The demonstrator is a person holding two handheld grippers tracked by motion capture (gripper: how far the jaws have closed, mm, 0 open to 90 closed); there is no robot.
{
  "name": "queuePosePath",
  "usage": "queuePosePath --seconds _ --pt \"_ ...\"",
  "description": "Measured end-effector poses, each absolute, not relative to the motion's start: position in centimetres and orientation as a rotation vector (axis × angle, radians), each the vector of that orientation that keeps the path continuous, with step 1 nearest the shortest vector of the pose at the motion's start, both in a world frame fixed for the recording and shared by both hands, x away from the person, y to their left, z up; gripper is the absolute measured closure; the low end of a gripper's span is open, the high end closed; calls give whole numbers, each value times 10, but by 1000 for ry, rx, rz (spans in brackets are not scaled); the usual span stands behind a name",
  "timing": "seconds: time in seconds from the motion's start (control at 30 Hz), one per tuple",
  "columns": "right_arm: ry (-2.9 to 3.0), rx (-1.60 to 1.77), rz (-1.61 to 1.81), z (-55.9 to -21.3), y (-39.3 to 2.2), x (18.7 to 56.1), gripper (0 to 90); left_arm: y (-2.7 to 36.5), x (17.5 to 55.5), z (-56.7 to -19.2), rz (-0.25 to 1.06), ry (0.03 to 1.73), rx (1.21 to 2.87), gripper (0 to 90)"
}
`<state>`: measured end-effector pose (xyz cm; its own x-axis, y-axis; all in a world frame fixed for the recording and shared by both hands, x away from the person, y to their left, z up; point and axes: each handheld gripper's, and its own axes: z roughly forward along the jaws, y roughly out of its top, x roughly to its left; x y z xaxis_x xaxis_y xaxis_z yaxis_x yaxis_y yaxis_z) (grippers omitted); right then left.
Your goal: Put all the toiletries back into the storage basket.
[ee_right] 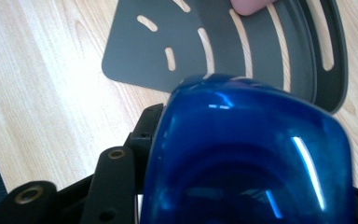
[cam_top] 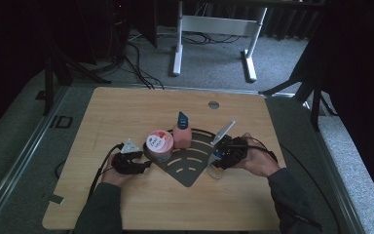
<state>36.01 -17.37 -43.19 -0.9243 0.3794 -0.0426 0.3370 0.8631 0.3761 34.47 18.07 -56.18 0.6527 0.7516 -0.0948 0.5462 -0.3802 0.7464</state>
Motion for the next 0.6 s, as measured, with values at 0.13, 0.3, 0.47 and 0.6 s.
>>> queuePosePath --seconds 0.13,0.3,0.47,0.6 --pt "2930 543 577 -431 -168 359 550 181 345 -562 334 1002 2086 412" --pt "2940 504 588 -431 -159 357 550 181 345 -562 333 1003 2085 412" --pt "2951 472 584 -430 -150 356 550 181 345 -562 331 1002 2085 410" --pt "2950 457 592 -428 -144 357 549 181 345 -562 330 1002 2085 410"
